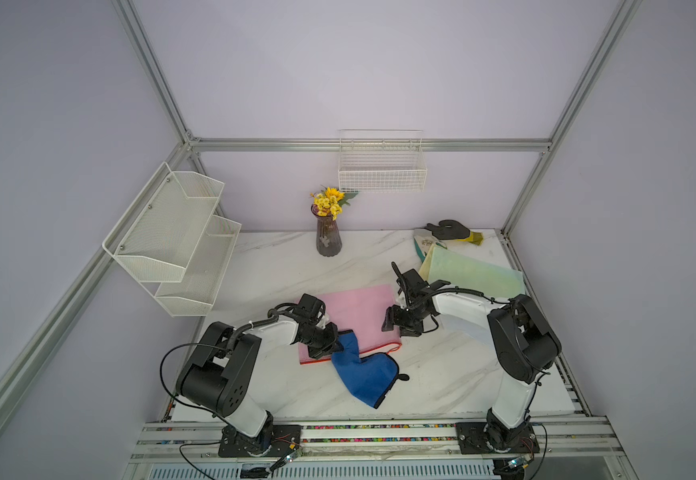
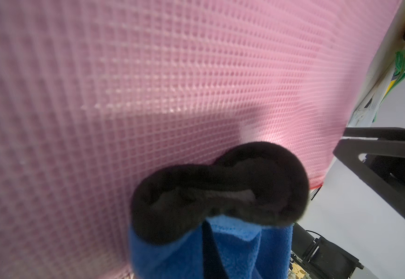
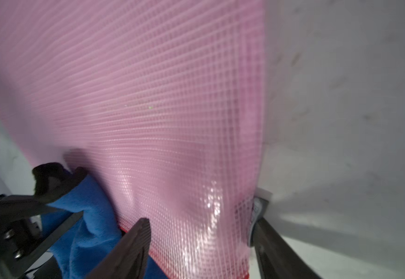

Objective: Wipe the document bag
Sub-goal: Pick up the document bag from the center of the board, then place the cleaning item at the center of the board.

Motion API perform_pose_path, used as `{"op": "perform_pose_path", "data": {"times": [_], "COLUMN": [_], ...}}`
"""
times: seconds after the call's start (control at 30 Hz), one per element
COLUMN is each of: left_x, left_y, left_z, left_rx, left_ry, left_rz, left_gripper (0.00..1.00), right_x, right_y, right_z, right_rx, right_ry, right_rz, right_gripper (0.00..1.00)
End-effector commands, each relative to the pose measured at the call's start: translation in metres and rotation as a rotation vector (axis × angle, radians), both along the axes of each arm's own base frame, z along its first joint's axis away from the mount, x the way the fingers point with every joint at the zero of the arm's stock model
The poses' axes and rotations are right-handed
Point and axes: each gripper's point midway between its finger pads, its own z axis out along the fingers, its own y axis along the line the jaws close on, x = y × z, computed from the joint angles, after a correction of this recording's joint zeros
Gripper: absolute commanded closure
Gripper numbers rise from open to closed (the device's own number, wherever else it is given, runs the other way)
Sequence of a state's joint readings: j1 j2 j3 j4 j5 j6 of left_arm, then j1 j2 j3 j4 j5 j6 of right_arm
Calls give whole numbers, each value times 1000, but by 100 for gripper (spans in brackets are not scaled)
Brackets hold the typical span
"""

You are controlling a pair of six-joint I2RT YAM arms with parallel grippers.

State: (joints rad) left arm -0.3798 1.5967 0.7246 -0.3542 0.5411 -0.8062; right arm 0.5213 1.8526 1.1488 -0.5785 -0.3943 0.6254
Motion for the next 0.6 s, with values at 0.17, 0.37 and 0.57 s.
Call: {"op": "perform_pose_path", "data": {"times": [0.17, 0.37, 0.57], "left_x": [-9, -10, 4], "left_y": [19, 21, 30], "left_z": [-32, -29, 9], "left_rx": [121, 126, 149], "left_ry": [50, 46, -61], "left_rz": [4, 11, 57], "left_gripper": [100, 100, 100], "right_x": [-20, -5, 34], "right_y": [-3, -17, -46], "right_z": [-37, 6, 83], "right_rx": [13, -74, -213], "right_ry": [91, -28, -222], "right_rz": [-29, -1, -29], "right_gripper": [65, 91, 100]}}
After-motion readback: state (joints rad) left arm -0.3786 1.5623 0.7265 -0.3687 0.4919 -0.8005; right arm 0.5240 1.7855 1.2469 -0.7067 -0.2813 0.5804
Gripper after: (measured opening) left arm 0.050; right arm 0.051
